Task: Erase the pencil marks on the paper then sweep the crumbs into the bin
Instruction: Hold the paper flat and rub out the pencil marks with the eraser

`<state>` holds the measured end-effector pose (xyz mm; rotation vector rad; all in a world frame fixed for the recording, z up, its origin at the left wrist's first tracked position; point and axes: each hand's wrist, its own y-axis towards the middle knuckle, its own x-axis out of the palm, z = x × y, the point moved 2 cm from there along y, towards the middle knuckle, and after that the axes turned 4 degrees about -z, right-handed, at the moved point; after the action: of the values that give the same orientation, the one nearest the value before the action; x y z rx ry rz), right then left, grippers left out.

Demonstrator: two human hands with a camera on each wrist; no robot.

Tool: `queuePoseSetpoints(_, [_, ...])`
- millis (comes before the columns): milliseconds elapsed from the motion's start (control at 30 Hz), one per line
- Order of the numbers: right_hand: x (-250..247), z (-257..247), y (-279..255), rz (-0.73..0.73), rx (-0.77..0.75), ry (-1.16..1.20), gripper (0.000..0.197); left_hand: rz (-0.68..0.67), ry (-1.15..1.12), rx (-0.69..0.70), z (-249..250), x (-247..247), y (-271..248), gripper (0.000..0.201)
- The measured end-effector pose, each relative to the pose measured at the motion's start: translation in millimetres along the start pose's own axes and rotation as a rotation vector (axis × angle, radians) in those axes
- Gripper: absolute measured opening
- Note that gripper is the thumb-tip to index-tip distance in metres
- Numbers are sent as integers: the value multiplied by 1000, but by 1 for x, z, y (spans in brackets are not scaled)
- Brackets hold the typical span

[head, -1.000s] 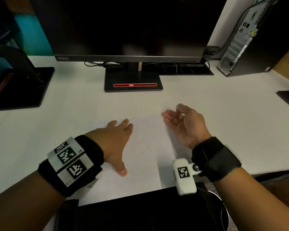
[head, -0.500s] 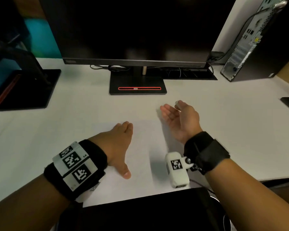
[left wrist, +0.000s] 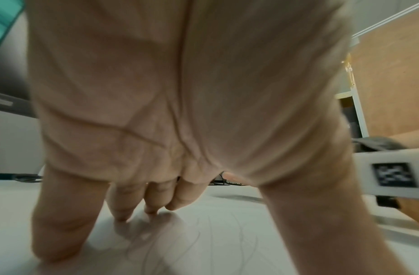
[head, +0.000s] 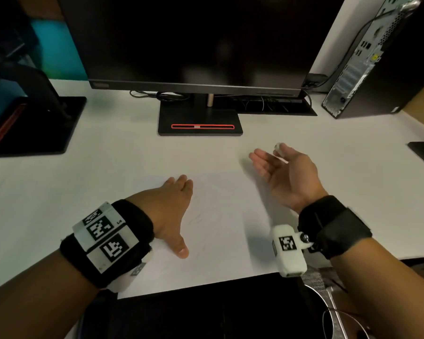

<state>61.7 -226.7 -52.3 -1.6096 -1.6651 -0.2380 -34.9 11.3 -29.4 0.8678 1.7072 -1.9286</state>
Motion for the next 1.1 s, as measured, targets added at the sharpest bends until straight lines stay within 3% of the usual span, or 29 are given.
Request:
queuePoseSetpoints(100, [11,31,-16,-184,323,-230,45,-2,-7,1,1,0,1,146])
queuePoseSetpoints(167, [11,41,-15,-239,488,-377,44,-3,-7,6,0,0,1,146])
queuePoseSetpoints(233, [11,31,-2,-169,429,-331,34,-3,-6,9,-1,0,1,145])
queuePoseSetpoints(333, [23,14,17,-8,123,-201,15,-13,-10,4,-1,0,2,145])
queuePoseSetpoints(367, [28,16,18,-29,111,-195,16,-13,-8,3,-1,0,2,145])
queuePoseSetpoints(433, [38,29,12,-176,303,-296,23,-14,-3,2,-1,0,3,145])
queuePoseSetpoints(500, [38,40,4,-309,548,-550,38,-17,5,-3,-1,-1,3,145])
queuePoseSetpoints(533, [36,39,6,-307,574,-622,41,-20,16,-4,0,-1,2,144])
queuePoseSetpoints(633, [42,24,20,-112,303,-646,27,-13,39,-3,1,-3,0,144])
queuePoseSetpoints(700, [49,21,22,-93,149,-758,18,9,34,-11,1,-6,0,138])
queuePoseSetpoints(767, [58,31,10,-264,248,-890,14,62,20,-37,1,-9,0,114])
queuePoseSetpoints(833, [64,42,-4,-435,383,-1193,16,139,22,-55,3,-12,4,88])
queuePoseSetpoints(867, [64,45,-5,-481,384,-1381,18,158,33,-59,4,-12,4,84])
queuePoseSetpoints(1000, [68,38,10,-411,149,-1829,31,155,65,-69,5,-9,11,114])
queuePoseSetpoints(1100, [70,40,13,-488,80,-2021,38,144,96,-89,5,-9,12,117])
